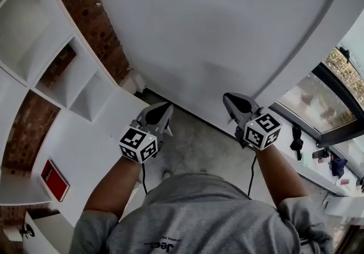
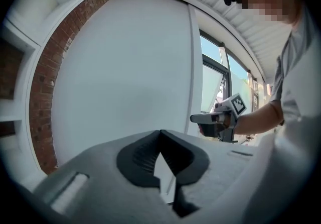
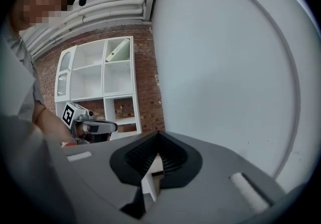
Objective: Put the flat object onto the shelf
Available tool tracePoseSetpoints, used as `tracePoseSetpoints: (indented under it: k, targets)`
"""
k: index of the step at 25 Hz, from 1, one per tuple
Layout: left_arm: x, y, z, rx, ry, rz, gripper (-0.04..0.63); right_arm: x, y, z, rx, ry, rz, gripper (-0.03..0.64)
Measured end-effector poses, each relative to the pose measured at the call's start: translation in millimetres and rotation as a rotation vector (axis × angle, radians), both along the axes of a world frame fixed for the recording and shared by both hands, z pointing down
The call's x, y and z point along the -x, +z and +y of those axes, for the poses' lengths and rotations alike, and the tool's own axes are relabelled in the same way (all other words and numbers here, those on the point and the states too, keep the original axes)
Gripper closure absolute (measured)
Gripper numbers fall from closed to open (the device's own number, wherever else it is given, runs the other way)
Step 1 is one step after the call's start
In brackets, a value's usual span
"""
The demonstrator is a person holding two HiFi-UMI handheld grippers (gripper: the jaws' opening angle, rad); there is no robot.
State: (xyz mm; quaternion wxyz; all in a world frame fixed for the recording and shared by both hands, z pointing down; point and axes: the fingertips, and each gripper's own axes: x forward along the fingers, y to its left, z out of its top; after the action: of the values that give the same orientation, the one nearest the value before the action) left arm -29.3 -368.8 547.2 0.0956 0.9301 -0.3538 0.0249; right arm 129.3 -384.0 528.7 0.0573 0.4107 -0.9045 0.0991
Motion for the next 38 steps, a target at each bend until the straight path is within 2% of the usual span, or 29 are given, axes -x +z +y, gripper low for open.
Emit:
tracePoseSetpoints:
  k: [7, 12, 17, 21, 25, 38]
  targets:
    - [3, 54, 32, 0.093, -0.004, 0.014, 0.595, 8, 64, 26, 0.084, -0.02, -0.008, 0.607]
    - [8, 88, 51, 0.173, -0.038, 0.019, 0.594, 13, 106, 43, 0.152, -0.043, 0.003, 0.607]
    - [14, 108, 63, 0.217, -0.064, 0.011, 0.594, 12, 135, 53, 0.213, -0.045, 0.02, 0.607]
    - [18, 105, 60, 0.202, -0.076, -0.003, 0.595, 8, 140, 52, 0.235, -0.037, 0.009, 0.607]
    - [24, 92, 50, 0.167, -0.09, -0.006, 0.594, 7, 129, 45, 0.213, -0.035, 0.007, 0.607]
    - [25, 79, 43, 0.146, -0.096, 0.011, 0.594, 7, 114, 36, 0.184, -0.043, 0.02, 0.607]
